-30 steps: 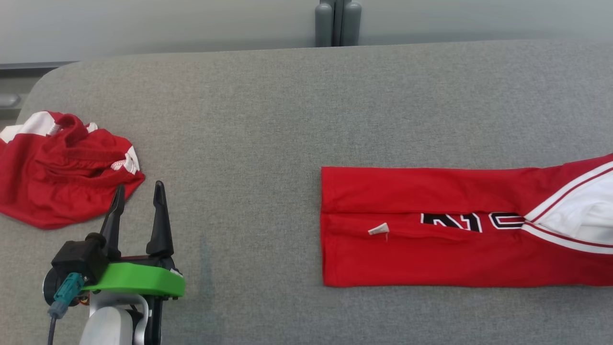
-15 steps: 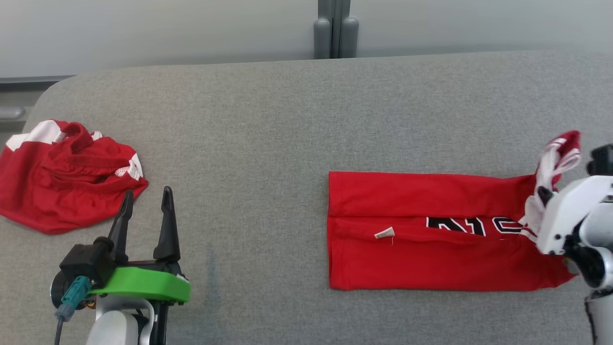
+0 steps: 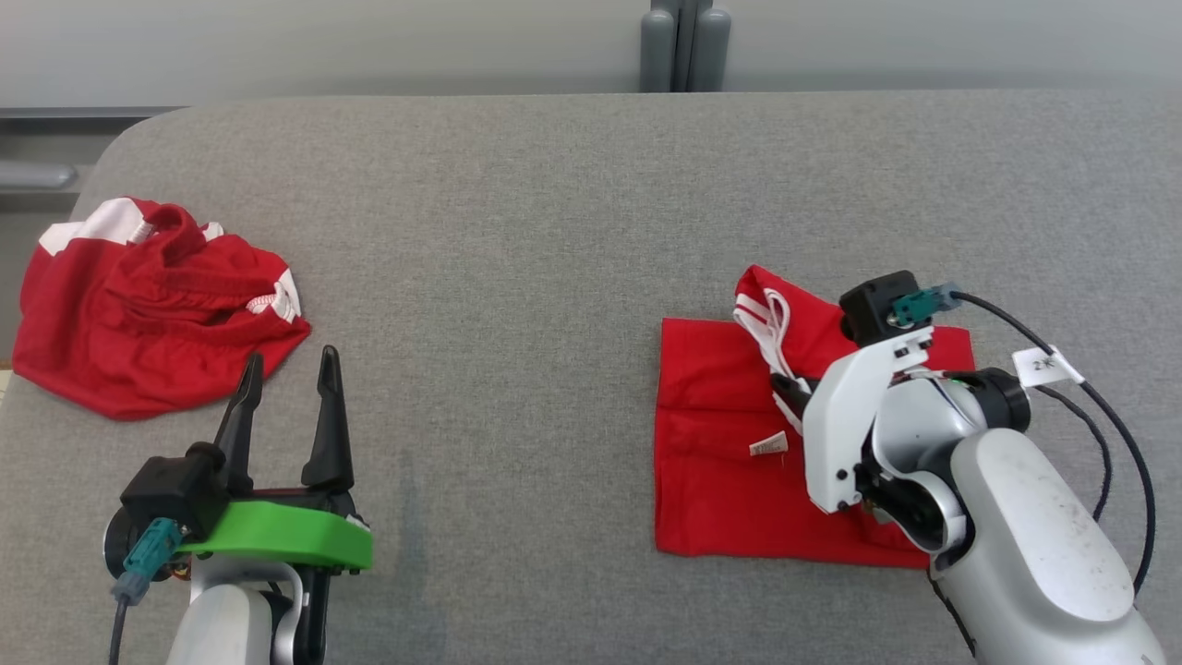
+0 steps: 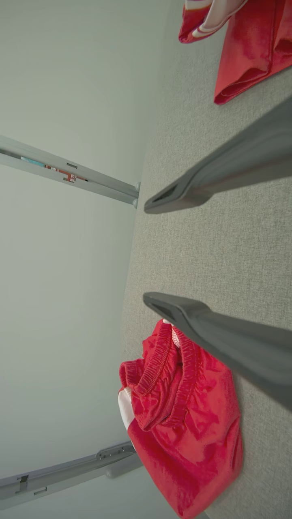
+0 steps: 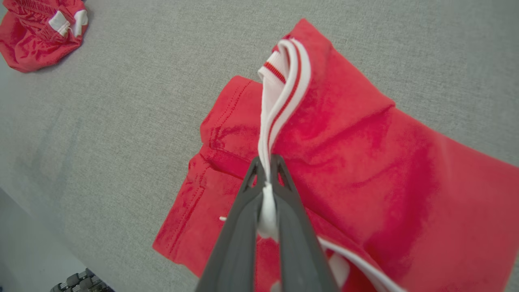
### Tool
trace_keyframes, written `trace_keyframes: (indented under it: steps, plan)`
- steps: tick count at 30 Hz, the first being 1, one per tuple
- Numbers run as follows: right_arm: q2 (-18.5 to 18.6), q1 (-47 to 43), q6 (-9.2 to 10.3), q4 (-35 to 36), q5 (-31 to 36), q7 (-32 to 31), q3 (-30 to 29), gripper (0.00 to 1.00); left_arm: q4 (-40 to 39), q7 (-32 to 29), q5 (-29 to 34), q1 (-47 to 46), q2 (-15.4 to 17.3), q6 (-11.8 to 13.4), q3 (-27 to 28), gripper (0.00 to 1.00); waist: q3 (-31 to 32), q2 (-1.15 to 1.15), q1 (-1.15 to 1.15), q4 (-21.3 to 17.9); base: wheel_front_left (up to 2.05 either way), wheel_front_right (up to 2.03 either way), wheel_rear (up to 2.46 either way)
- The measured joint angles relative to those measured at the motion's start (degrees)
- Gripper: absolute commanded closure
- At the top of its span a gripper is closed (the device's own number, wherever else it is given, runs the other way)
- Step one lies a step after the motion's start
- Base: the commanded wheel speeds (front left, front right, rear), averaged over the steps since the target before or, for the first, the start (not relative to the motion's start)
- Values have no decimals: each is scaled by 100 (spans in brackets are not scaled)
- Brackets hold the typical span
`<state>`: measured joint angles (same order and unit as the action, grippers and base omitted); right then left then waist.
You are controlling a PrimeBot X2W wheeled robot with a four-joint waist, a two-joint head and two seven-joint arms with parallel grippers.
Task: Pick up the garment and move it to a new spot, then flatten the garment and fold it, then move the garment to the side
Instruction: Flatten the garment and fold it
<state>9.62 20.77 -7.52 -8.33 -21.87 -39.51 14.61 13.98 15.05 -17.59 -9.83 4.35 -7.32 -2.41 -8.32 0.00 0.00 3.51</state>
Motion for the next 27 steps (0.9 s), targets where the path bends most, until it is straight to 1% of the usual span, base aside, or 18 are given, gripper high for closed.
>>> trace_keyframes:
  steps: [5, 9, 13, 20, 21, 22, 23, 25, 27]
  plan:
    - [-55, 242, 0, -424, -122, 114, 385, 100, 27, 0, -1, -25, -3, 0, -30, 0, -32, 0, 0, 76, 0, 0, 0]
    - [-98, 340, 2, -621, -278, 180, 635, 100, 30, 0, -10, -28, -11, 0, -25, 0, -53, 0, 0, 110, 0, 0, 0]
    - [-108, 453, 2, -790, -299, 281, 758, 100, 31, 0, -10, -29, -18, 0, -14, 0, -64, 0, 0, 107, 0, 0, 0]
    - [-127, 534, 2, -1073, -499, 281, 973, 100, 52, 0, -11, -45, -31, 0, -21, 0, -74, 0, 0, 92, 0, 0, 0]
    - [-123, 541, 2, -1098, -501, 297, 979, 76, 52, 0, -11, -48, -31, 0, -24, 0, -76, 0, 0, 89, 0, 0, 0]
    - [-124, 552, 2, -1122, -503, 363, 978, 16, 52, 0, -11, -51, -32, 0, -29, 0, -78, 0, 0, 87, 0, 0, 0]
    - [-141, 570, 2, -1145, -522, 432, 967, 0, 51, 0, -10, -54, -33, 0, -31, 0, -77, 0, 0, 84, 0, 0, 0]
    - [-181, 608, 2, -1155, -569, 542, 966, 0, 51, 0, -10, -55, -34, 0, -25, 0, -73, 0, 0, 74, 0, 0, 0]
    - [-288, 639, 2, -1100, -812, 615, 991, 0, 51, 0, -10, -55, -36, 0, -18, 0, -68, 0, 0, 60, 0, 0, 0]
